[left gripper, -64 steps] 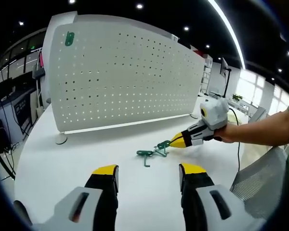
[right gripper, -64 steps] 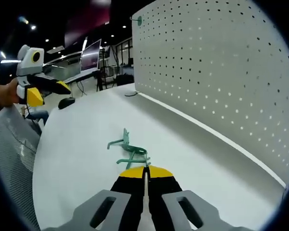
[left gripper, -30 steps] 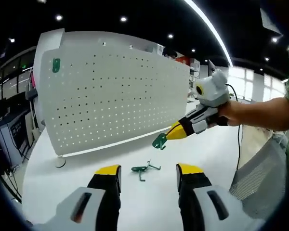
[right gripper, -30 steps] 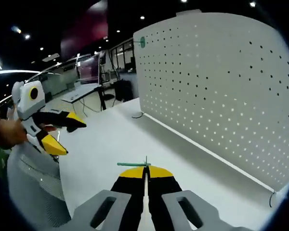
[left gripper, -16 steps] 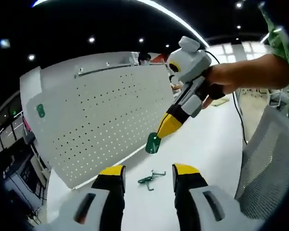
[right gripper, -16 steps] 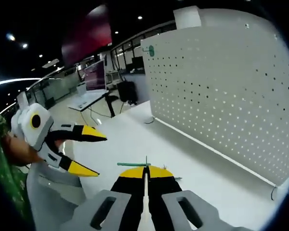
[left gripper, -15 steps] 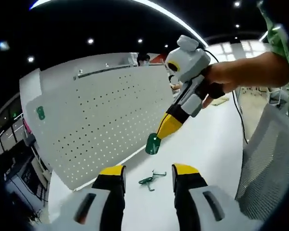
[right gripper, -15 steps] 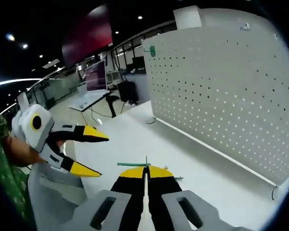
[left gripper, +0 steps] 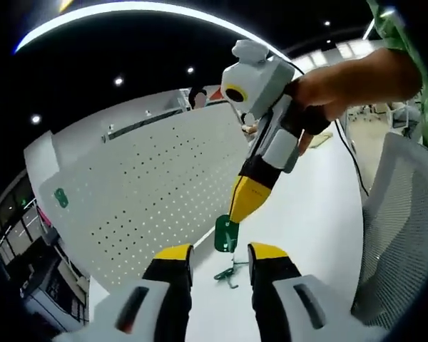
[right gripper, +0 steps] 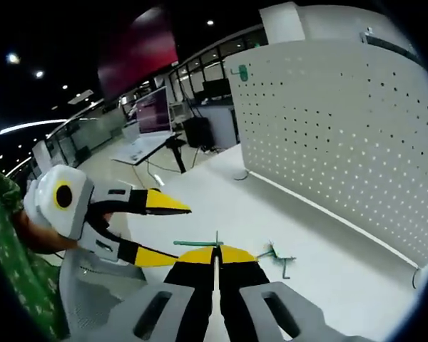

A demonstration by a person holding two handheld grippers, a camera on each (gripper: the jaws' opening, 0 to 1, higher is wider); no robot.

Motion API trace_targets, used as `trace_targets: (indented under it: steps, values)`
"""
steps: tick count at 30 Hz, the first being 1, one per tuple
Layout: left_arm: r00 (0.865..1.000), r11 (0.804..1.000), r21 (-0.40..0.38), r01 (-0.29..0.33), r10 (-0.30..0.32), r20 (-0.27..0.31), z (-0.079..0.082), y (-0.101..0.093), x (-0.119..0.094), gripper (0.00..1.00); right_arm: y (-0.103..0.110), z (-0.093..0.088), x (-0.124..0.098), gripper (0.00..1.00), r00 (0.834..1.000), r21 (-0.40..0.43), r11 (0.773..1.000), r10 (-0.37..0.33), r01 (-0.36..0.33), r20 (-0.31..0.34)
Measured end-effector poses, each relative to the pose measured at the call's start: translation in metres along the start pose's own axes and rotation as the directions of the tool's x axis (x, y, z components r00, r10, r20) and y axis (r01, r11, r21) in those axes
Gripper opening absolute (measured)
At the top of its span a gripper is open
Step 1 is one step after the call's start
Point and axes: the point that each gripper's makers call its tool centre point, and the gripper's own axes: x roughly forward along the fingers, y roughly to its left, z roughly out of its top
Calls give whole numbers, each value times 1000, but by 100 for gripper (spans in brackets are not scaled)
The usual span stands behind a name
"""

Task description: Insert the hook assembly into the mounting plate slot until the hook locks in place.

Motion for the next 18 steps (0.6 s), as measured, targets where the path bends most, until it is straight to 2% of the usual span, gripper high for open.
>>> trace_targets:
  steps: [14, 18]
  values:
    - [999, 999, 33, 22, -23, 38, 7, -4, -1, 14, 14, -1, 2, 0, 999, 48, 998, 40, -40, 2]
    - [999, 999, 25, 32, -33, 38, 6, -5, -1, 12, 16, -1, 1, 0, 999, 57, 997, 46, -46, 2]
